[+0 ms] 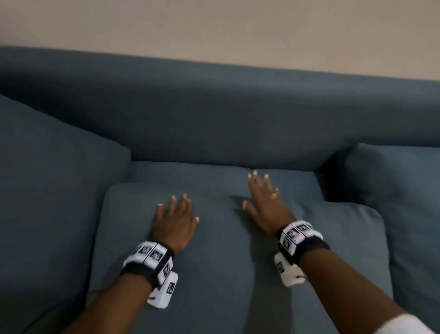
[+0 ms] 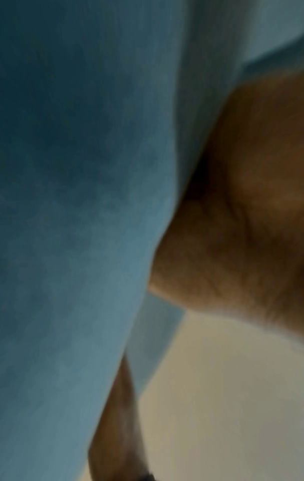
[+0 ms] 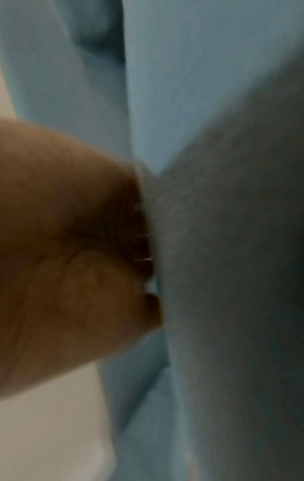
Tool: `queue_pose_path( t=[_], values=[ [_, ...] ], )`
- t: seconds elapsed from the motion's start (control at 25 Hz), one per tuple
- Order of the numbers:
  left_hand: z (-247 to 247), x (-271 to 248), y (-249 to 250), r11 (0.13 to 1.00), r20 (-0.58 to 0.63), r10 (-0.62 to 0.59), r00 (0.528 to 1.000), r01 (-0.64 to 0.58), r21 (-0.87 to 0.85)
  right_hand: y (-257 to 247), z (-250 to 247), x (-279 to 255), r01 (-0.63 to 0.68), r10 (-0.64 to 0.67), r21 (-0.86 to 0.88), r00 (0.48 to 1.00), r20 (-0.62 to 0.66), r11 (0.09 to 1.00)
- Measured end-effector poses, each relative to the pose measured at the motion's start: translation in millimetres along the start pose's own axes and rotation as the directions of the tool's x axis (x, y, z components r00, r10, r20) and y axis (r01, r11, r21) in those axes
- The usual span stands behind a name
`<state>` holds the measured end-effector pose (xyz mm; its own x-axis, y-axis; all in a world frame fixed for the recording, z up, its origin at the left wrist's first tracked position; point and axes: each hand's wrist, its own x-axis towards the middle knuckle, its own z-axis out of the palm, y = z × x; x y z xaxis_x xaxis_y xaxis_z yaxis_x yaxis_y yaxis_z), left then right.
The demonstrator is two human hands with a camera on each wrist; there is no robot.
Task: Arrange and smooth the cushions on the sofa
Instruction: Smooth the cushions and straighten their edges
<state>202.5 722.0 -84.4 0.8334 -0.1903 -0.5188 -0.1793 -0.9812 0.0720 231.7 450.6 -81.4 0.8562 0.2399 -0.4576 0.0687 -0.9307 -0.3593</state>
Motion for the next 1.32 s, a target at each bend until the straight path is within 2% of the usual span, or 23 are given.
queue_pose_path(
  t=[0.04, 0.08, 0.16, 0.24, 0.28, 0.32, 0.36, 0.4, 0.48, 0.52, 0.6, 0.64, 0.68, 0.72, 0.8, 0.88, 0.92, 0.96, 1.0, 1.08, 1.16, 1.2, 1.32],
  values=[
    [6.9, -11.6, -14.5, 1.0, 0.086, 0.027, 0.996, -0.027, 0.002, -13.7, 14.3, -1.0, -0.009, 0.035, -0.109, 0.972, 0.232, 0.994],
    [3.8, -16.2, -25.1, 0.999, 0.08, 0.053, 0.995, -0.052, -0.004, -28.5, 18.9, 4.2, -0.034, 0.073, -0.136, 0.954, 0.29, 0.99],
    [-9.8, -16.0, -50.4, 0.992, -0.12, -0.016, 0.993, 0.001, -0.124, -70.3, 13.4, 23.0, 0.014, -0.011, 0.097, 1.0, -0.025, 0.995],
    [-9.7, -17.1, -80.6, 0.97, -0.184, -0.186, 0.965, 0.151, -0.188, -102.9, 17.8, 37.6, 0.088, -0.071, 0.08, 0.979, -0.191, 0.993],
    [-2.2, -20.4, -96.7, 0.965, -0.14, -0.22, 0.965, 0.195, -0.175, -121.4, 27.9, 39.2, 0.114, -0.114, 0.001, 0.991, -0.074, 0.993],
    [10.0, -25.2, -114.3, 0.964, -0.047, -0.212, 0.976, 0.201, -0.177, -134.7, 42.3, 34.2, 0.084, -0.068, -0.092, 0.983, 0.169, 0.992],
    [15.9, -28.2, -132.3, 0.954, 0.023, -0.199, 0.98, 0.199, -0.224, -149.1, 51.7, 33.4, 0.06, -0.02, -0.128, 0.956, 0.291, 0.99],
    [14.5, -30.1, -148.5, 0.938, -0.038, -0.193, 0.981, 0.172, -0.302, -164.3, 55.6, 40.4, 0.058, -0.037, -0.079, 0.971, 0.237, 0.995],
    [14.8, -37.9, -174.7, 0.857, -0.273, -0.282, 0.92, 0.114, -0.502, -203.0, 52.2, 54.1, 0.14, -0.132, 0.078, 0.986, -0.105, 0.987],
    [17.4, -44.2, -181.1, 0.847, -0.267, -0.286, 0.92, 0.112, -0.52, -224.4, 57.1, 59.3, 0.195, -0.187, 0.046, 0.972, -0.145, 0.98],
    [38.8, -53.2, -187.3, 0.896, -0.235, -0.178, 0.955, 0.058, -0.441, -261.1, 78.7, 62.9, 0.304, -0.289, -0.116, 0.949, 0.127, 0.946],
    [48.1, -59.5, -189.9, 0.897, -0.178, -0.13, 0.975, 0.039, -0.441, -276.8, 87.5, 60.3, 0.313, -0.256, -0.193, 0.927, 0.274, 0.93],
    [44.0, -61.7, -194.6, 0.862, -0.171, -0.187, 0.967, 0.079, -0.501, -288.4, 87.9, 63.0, 0.33, -0.284, -0.176, 0.927, 0.245, 0.927],
    [38.2, -61.3, -197.7, 0.785, -0.211, -0.294, 0.932, 0.109, -0.61, -295.4, 83.4, 67.2, 0.317, -0.309, -0.095, 0.947, 0.093, 0.944],
    [38.0, -71.6, -192.5, 0.694, -0.248, -0.454, 0.856, 0.165, -0.701, -297.9, 75.0, 63.6, 0.313, -0.314, -0.028, 0.937, -0.154, 0.949],
    [63.9, -84.1, -180.0, 0.746, -0.189, -0.347, 0.919, 0.147, -0.65, -289.6, 85.2, 42.5, 0.34, -0.345, -0.177, 0.939, 0.006, 0.923],
    [77.1, -90.1, -172.7, 0.801, -0.216, -0.294, 0.931, 0.117, -0.587, -280.3, 95.8, 31.1, 0.34, -0.314, -0.255, 0.939, 0.138, 0.905],
    [85.3, -93.0, -168.7, 0.785, -0.253, -0.335, 0.908, 0.12, -0.608, -275.8, 101.3, 19.0, 0.328, -0.299, -0.267, 0.943, 0.144, 0.906],
    [83.7, -96.0, -168.1, 0.712, -0.249, -0.433, 0.866, 0.16, -0.684, -271.2, 101.6, 10.7, 0.298, -0.296, -0.207, 0.954, 0.044, 0.932],
    [81.4, -106.0, -157.3, 0.718, -0.273, -0.477, 0.835, 0.192, -0.669, -257.5, 98.4, -6.9, 0.225, -0.244, -0.151, 0.962, -0.123, 0.963],
    [92.3, -115.1, -129.9, 0.872, -0.376, -0.285, 0.882, 0.076, -0.483, -242.4, 103.2, -28.8, 0.194, -0.203, -0.241, 0.979, -0.013, 0.951],
    [92.2, -117.3, -121.8, 0.883, -0.35, -0.225, 0.909, 0.039, -0.467, -234.2, 108.1, -40.2, 0.189, -0.183, -0.256, 0.982, 0.047, 0.948],
    [75.9, -111.2, -105.1, 0.833, -0.37, -0.36, 0.856, 0.117, -0.541, -221.7, 100.7, -50.2, 0.167, -0.195, -0.174, 0.969, -0.155, 0.97]
  ],
)
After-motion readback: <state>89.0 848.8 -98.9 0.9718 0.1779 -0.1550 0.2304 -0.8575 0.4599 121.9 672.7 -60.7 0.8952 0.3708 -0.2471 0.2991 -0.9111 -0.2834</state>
